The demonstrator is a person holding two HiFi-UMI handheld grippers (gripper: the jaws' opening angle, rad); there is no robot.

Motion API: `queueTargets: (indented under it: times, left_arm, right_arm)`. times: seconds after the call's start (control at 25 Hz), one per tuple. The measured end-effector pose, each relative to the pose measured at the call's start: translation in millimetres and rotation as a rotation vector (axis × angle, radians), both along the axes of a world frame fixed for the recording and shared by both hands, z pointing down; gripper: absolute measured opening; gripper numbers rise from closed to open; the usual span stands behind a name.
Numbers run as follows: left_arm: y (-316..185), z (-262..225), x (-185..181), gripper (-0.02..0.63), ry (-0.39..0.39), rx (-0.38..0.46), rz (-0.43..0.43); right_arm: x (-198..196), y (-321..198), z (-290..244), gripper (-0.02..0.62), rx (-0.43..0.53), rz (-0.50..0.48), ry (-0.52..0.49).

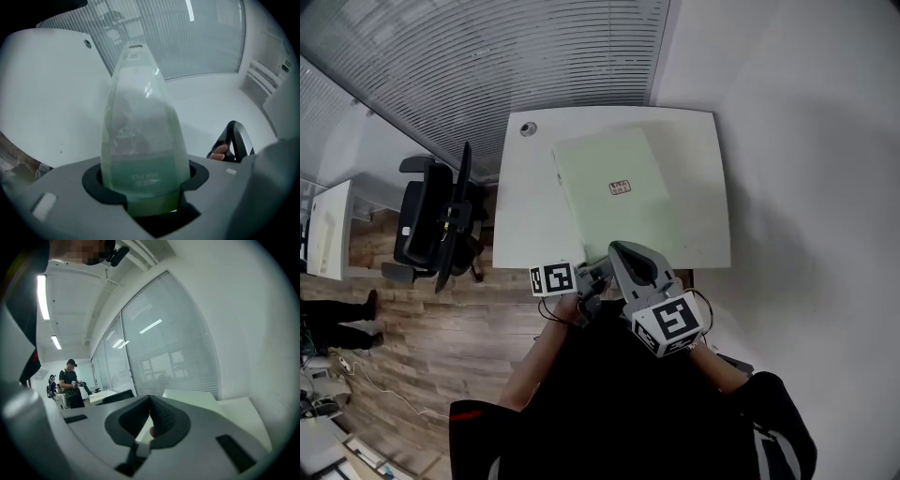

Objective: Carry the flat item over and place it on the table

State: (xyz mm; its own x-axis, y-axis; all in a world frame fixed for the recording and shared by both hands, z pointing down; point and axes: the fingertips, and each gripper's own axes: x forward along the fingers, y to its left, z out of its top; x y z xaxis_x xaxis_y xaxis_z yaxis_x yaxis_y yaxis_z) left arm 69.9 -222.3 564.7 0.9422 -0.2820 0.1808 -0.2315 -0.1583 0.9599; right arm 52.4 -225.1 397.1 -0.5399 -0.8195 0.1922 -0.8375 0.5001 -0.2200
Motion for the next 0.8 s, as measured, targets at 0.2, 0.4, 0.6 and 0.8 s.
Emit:
queueTargets:
  times: [0.2,0.4,0.6,0.8]
  left_arm:
    - [-10,19,-1,0.284,-0.026,-0.014,-0.01]
    - [-24,41,1,0.285,-0.053,-0.057,-0.012]
    - [-38,61,6,0.285,-0.062,-0.089,-0.013]
    - [-50,85,12,0.285,-0.064,-0.13,-0.024]
  right_arm:
    - [4,-9,6,0.002,-0.014,-0.018,0.008]
    - [13,-21,10,0.002,-0.025,-0.015,0.008]
    - [23,-33,10,0.002,-0.029,-0.012,0.02]
    - [30,-41,14,0.002,-0.038,-0.01,0.021]
